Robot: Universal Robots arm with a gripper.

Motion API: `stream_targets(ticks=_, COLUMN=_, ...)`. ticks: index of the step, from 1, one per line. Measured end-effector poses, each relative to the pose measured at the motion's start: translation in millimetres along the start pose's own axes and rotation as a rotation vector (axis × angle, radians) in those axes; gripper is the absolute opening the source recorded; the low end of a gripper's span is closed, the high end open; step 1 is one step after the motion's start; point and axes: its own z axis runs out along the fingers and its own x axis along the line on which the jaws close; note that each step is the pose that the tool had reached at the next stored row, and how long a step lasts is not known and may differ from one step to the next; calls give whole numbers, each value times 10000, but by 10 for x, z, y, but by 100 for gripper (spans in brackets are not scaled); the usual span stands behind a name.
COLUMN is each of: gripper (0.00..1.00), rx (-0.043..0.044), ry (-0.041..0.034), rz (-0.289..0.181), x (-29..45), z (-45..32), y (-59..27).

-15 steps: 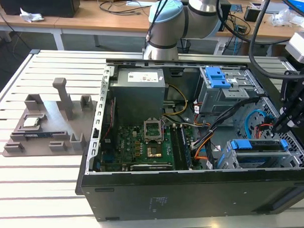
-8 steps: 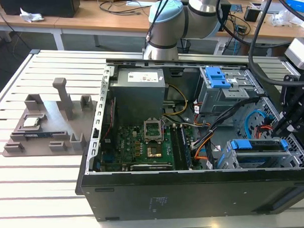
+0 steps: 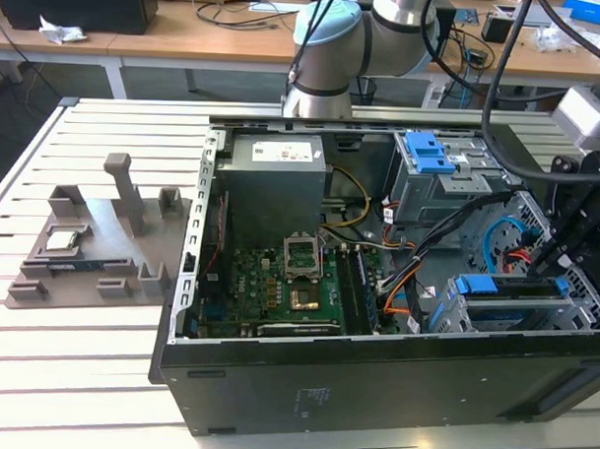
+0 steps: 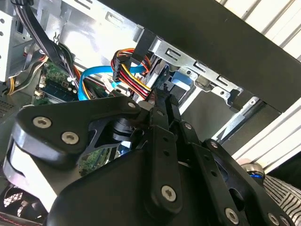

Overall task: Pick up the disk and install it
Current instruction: 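Insert the first disk wire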

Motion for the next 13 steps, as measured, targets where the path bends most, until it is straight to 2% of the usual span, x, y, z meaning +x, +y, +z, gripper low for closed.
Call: stream_targets(ticks=13, gripper=17, rx=1, ry=-11, rz=183, x=1, z=83, y=7)
